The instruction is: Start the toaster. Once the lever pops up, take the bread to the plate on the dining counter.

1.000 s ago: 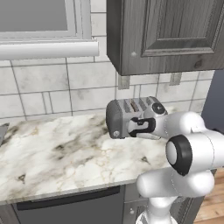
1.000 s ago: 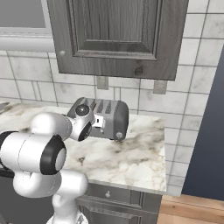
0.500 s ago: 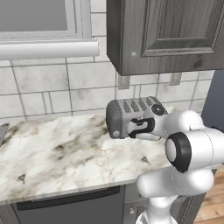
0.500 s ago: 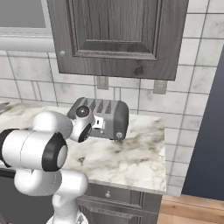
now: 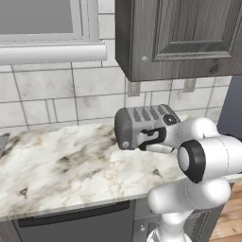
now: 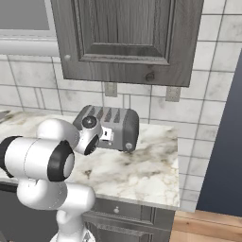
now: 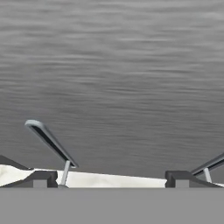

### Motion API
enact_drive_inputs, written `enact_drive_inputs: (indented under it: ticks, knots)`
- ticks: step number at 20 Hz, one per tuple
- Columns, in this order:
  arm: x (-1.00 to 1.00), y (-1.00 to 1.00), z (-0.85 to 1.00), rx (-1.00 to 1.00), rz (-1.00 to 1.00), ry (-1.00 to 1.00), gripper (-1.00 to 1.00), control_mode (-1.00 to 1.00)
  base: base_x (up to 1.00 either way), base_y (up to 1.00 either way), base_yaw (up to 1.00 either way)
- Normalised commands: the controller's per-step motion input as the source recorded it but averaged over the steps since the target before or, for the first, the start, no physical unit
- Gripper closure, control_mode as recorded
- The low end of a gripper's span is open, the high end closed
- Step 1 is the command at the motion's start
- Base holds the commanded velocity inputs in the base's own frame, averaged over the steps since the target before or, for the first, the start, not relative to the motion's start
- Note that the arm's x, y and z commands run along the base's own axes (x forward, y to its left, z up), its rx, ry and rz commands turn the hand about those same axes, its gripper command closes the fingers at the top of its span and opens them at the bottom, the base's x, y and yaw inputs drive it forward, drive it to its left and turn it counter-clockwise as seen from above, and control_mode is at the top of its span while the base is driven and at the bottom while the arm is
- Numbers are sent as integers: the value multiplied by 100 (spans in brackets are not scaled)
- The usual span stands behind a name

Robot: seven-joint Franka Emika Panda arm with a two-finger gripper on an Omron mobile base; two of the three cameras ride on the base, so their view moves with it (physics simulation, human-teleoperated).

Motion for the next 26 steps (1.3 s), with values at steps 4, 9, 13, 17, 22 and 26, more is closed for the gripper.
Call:
enact_drive_inputs:
  ticks: [4, 9, 13, 17, 22, 26]
  knots:
    - [-3, 0, -14, 0, 0, 1, -100, -100, 0, 0, 0]
    - [0, 0, -13, 0, 0, 0, -100, -100, 0, 0, 0]
    - [-2, 0, -18, 0, 0, 0, -100, -100, 0, 0, 0]
    - [-21, 0, 0, 0, 0, 0, -100, -100, 0, 0, 0]
    - [-26, -3, 9, 0, 0, 0, -100, -100, 0, 0, 0]
    - [-8, 0, 21, 0, 0, -1, -100, -100, 0, 0, 0]
